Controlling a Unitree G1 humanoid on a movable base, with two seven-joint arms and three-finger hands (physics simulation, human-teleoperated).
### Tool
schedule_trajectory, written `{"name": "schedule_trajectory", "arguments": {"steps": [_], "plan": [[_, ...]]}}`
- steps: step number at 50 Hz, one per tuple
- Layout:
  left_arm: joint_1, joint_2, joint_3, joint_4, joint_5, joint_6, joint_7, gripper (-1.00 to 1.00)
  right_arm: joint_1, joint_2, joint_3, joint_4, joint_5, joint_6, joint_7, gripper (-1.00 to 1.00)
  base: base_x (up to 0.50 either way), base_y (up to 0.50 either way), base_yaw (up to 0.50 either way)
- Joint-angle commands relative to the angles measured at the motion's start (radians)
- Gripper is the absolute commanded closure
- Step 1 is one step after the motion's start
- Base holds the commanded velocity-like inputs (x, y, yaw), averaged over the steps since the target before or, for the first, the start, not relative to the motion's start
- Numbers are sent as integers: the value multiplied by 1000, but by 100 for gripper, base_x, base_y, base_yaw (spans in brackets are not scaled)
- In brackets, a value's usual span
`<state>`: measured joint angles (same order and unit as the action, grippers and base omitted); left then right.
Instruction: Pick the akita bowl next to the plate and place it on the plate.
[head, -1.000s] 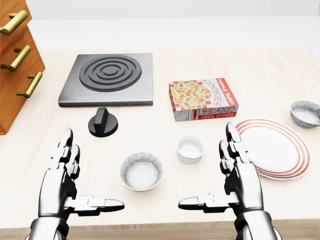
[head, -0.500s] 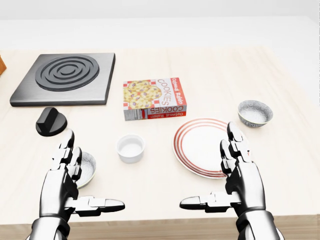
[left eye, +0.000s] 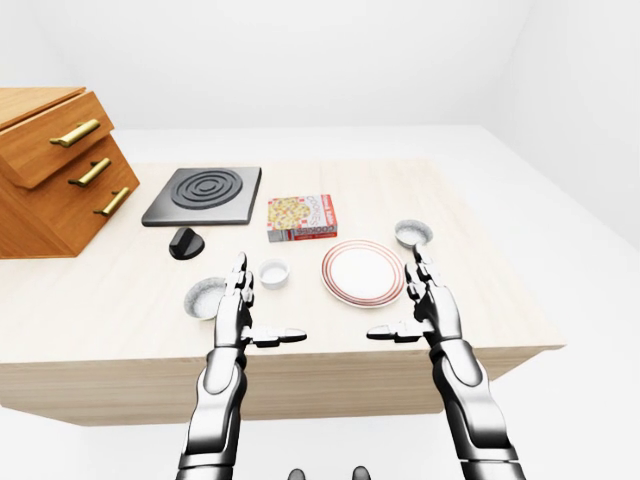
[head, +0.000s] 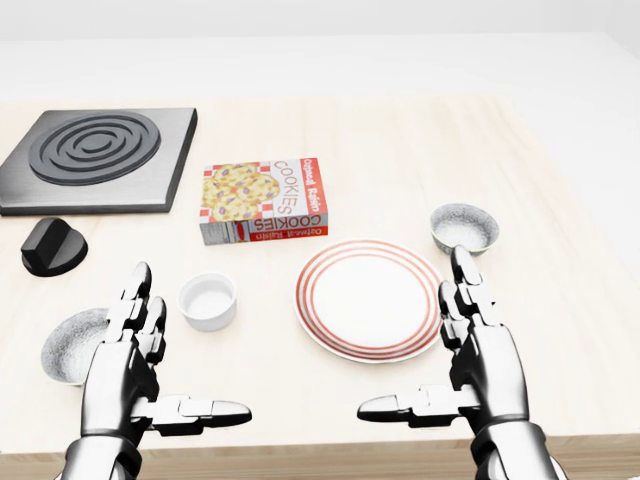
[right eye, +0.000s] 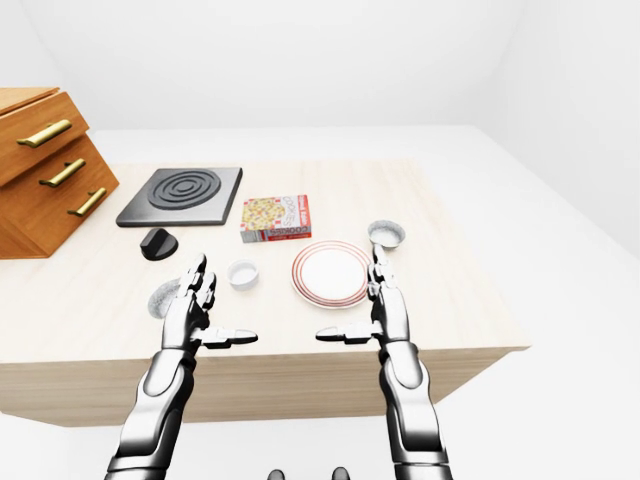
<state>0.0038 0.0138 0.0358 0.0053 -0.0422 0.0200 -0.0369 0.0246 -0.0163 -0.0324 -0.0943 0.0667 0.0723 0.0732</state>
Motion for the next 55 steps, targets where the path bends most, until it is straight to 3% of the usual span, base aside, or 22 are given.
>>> {"name": "schedule_trajectory", "arguments": {"steps": [1,5,11,13,24,27,38,47,49,52,55], "plan": [[-3,0,0,7,-2,2,2,-100,7,2,8,-7,-15,-7,6,-100,23,0,0],[-6,0,2,0,-6,15,5,-100,14,3,14,-15,-22,-13,10,-100,50,0,0],[-11,1,3,17,-7,4,5,-100,15,4,16,-12,-26,-21,14,-100,50,0,0],[-7,0,0,-4,-7,21,6,-100,16,4,17,-10,-28,-24,14,-100,50,0,0],[-11,1,3,23,-8,0,6,-100,16,6,15,-9,-28,-28,10,-100,50,0,0],[-6,1,1,2,-7,16,8,-100,11,6,13,7,-30,-42,6,-100,50,0,0],[-7,0,0,7,-3,11,10,-100,10,6,11,-2,-23,-36,4,-100,45,0,0],[-14,1,3,22,-5,4,11,-100,0,4,9,21,-34,-51,-9,-100,1,0,0],[-16,1,3,25,-4,2,12,-100,-1,3,9,28,-46,-67,-18,-100,0,0,0],[-15,1,3,18,-5,10,14,-100,-9,2,5,33,-52,-61,-27,-100,0,0,0],[-16,2,3,24,-5,4,14,-100,-12,1,11,28,-76,-52,-41,-100,0,0,0]]}}
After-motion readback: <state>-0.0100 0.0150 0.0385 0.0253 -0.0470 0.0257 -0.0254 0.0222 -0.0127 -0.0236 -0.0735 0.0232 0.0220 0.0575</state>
